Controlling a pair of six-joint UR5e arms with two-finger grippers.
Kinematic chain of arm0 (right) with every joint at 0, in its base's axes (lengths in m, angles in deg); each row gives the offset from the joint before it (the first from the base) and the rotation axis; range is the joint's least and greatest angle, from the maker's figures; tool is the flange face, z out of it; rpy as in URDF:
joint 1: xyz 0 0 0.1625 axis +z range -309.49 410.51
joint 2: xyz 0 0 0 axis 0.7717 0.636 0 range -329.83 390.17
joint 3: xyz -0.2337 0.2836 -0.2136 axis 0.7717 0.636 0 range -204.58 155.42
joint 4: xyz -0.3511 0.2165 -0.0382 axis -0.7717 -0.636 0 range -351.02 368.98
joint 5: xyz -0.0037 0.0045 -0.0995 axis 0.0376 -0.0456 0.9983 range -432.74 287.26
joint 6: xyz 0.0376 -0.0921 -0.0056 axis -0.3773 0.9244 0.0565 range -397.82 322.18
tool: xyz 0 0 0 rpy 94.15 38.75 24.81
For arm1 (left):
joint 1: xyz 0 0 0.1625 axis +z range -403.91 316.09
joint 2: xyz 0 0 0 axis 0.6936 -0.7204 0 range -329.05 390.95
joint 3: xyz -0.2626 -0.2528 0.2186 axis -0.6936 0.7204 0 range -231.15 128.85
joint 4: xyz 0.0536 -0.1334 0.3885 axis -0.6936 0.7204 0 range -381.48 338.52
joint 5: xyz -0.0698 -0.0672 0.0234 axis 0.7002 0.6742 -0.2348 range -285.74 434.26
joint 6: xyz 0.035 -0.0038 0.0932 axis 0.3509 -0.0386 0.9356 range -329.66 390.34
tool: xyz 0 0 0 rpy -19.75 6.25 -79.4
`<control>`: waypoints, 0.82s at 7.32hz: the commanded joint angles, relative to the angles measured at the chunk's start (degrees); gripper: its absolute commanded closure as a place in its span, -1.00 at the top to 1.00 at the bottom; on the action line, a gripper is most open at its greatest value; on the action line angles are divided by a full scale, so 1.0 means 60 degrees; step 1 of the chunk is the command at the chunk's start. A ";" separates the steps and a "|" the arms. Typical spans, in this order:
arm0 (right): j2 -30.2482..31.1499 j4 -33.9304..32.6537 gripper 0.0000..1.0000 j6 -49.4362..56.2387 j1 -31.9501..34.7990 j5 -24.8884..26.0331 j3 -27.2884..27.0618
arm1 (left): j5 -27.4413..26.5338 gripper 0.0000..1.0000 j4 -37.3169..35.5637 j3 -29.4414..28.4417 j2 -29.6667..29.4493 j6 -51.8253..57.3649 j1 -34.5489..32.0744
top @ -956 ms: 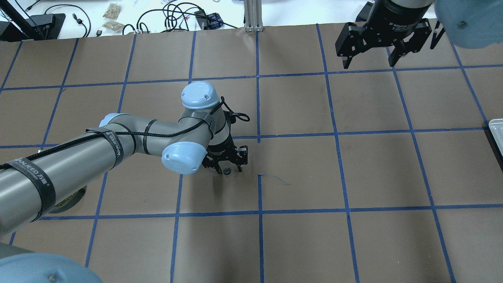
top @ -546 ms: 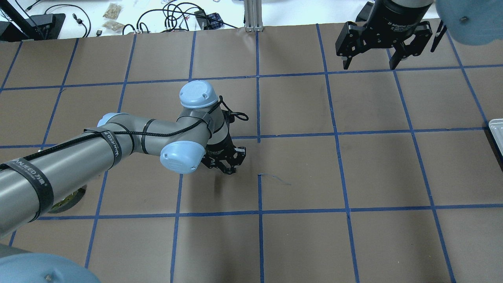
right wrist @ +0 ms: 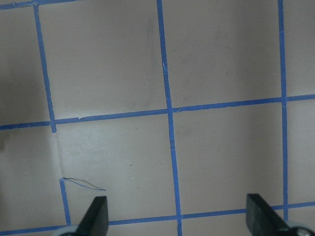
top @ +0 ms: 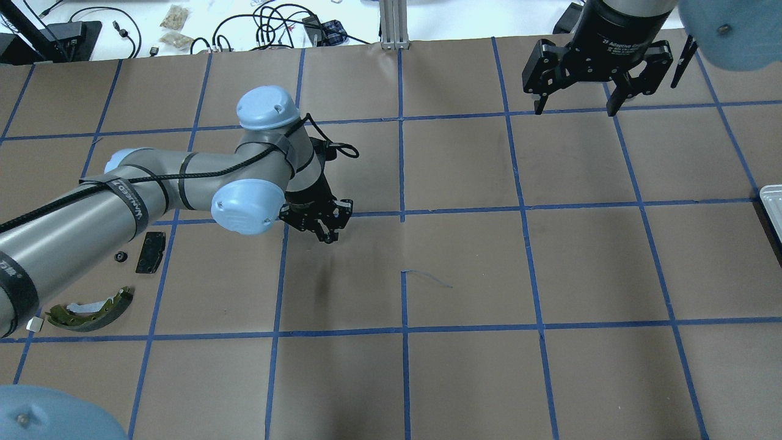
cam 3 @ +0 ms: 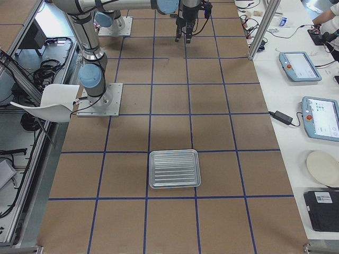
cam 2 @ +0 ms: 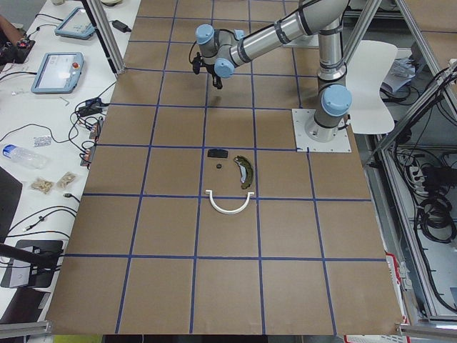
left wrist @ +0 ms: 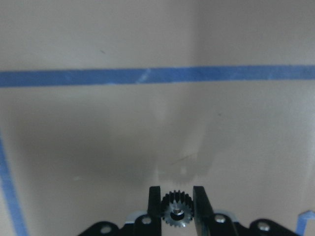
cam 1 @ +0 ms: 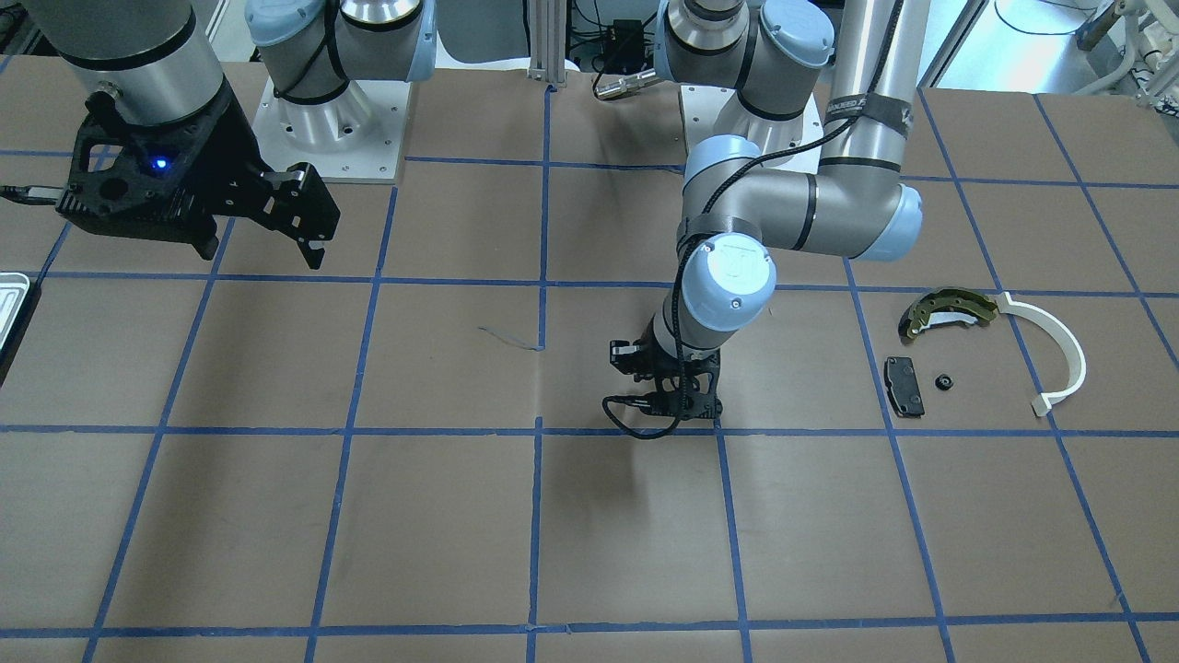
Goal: Place bearing gear from tray to pile
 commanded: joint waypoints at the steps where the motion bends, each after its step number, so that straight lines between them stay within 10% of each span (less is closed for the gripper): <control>1: 0.0012 -0.0052 1.00 -0.0015 0.0000 0.0000 -0.0038 | -0.1075 -1.00 0.2367 -0.1578 0.0241 0.2292 0.1589; 6: 0.0056 0.0035 1.00 0.0073 0.0015 0.0029 -0.0053 | -0.2205 -1.00 0.2217 -0.1732 -0.0226 0.7470 0.6042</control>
